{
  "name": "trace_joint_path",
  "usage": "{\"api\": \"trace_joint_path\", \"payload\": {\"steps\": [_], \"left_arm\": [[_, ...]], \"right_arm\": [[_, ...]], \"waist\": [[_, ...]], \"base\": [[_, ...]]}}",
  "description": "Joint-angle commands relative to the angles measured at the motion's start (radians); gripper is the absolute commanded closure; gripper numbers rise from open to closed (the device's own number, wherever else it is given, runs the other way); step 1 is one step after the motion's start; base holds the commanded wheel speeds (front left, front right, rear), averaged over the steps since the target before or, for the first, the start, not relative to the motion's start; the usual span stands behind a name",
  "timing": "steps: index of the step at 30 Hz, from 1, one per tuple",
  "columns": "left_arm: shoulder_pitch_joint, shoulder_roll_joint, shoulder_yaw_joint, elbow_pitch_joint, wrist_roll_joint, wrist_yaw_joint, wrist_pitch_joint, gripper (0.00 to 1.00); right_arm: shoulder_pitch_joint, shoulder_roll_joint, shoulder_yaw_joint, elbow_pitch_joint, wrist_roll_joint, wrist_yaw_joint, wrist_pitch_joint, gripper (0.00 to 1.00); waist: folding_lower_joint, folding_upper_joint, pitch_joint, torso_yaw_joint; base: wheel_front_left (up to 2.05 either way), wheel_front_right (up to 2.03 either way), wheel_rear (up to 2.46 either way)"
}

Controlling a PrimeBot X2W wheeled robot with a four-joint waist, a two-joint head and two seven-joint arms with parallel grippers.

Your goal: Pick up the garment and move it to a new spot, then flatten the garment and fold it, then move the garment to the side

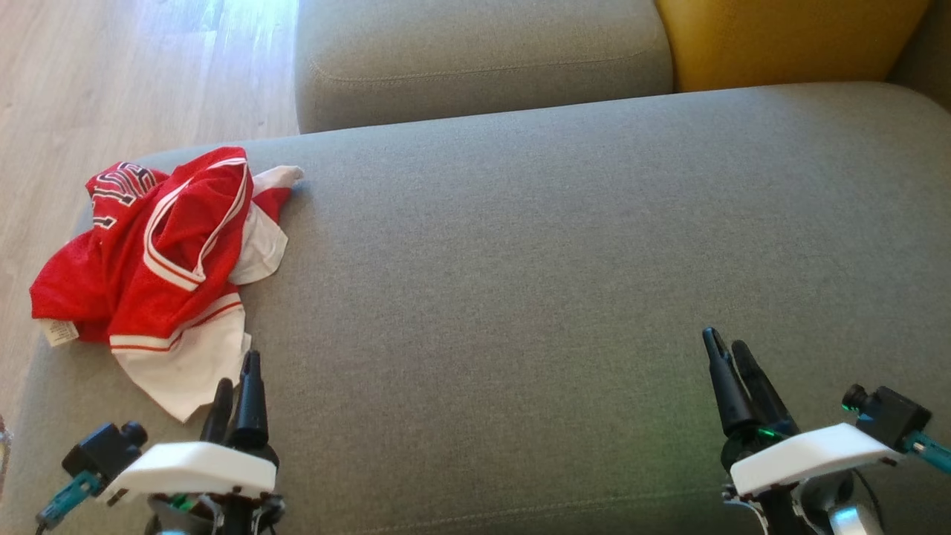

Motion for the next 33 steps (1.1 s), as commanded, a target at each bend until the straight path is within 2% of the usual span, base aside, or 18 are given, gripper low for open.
{"api": "trace_joint_path", "payload": {"steps": [1, 15, 33], "left_arm": [[-0.035, 0.013, 0.010, -0.047, 0.039, -0.001, -0.013, 0.00], [-0.026, 0.019, -0.010, -0.098, 0.225, 0.026, -0.051, 0.00], [0.010, 0.020, -0.050, -0.129, 0.421, -0.010, -0.104, 0.00]], "right_arm": [[-0.021, -0.008, 0.016, -0.046, -0.038, 0.000, -0.013, 0.00], [-0.018, -0.009, 0.047, -0.080, -0.205, 0.000, -0.051, 0.00], [-0.005, -0.012, 0.086, -0.086, -0.421, 0.000, -0.104, 0.00]], "waist": [[0.0000, 0.0000, -0.001, 0.001], [0.0000, 0.0000, -0.010, -0.005], [0.0000, 0.0000, -0.028, -0.018]], "base": [[0.00, 0.00, 0.00], [0.00, 0.00, 0.00], [0.00, 0.00, 0.00]]}}
